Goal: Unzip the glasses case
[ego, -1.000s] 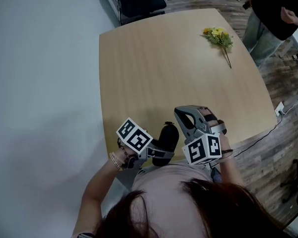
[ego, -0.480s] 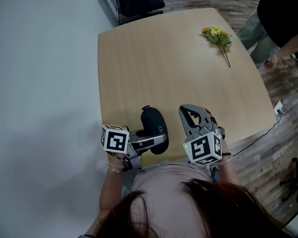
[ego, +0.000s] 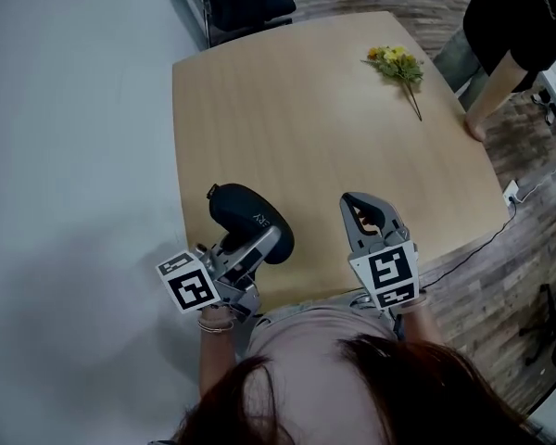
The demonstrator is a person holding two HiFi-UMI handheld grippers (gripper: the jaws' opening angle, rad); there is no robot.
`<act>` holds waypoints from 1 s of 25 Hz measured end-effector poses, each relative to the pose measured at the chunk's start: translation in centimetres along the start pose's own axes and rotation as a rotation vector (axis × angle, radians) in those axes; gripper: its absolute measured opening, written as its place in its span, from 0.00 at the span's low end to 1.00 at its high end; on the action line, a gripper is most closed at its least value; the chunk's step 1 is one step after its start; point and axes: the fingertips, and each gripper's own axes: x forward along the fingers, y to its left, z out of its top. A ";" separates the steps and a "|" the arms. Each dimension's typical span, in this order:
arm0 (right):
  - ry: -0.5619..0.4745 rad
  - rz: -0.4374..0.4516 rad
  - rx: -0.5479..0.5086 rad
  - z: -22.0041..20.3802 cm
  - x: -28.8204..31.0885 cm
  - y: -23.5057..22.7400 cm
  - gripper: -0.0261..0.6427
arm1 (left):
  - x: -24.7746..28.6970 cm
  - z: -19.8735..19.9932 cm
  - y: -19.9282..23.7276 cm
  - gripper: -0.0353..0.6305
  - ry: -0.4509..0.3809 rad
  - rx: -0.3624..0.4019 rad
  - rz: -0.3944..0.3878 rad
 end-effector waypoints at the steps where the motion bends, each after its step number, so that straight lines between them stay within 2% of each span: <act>1: 0.002 -0.006 0.026 -0.1 -0.1 -0.1 0.06 | -0.3 0.6 -0.1 0.43 -0.039 0.014 0.003; 4: 0.001 -0.019 0.087 0.0 -0.3 -0.1 0.06 | -1.2 2.0 -0.5 0.43 -0.125 0.067 0.015; 6: -0.004 -0.023 0.116 0.1 -0.5 -0.1 0.06 | -1.5 2.5 -0.8 0.43 -0.152 0.094 0.015; 14: -0.025 0.007 0.184 0.2 -1.8 -0.1 0.06 | -0.3 1.6 -3.3 0.43 -0.178 0.125 -0.013; 18: -0.037 0.028 0.189 0.2 -2.9 -0.8 0.06 | 0.9 1.0 -5.0 0.43 -0.196 0.161 0.004; 22: -0.047 0.048 0.197 -0.7 -6.0 -3.5 0.06 | 4.1 -1.2 -7.9 0.43 -0.197 0.193 0.037; 25: -0.044 0.065 0.189 -0.4 -6.3 -3.5 0.06 | 4.5 -1.6 -8.4 0.43 -0.200 0.202 0.056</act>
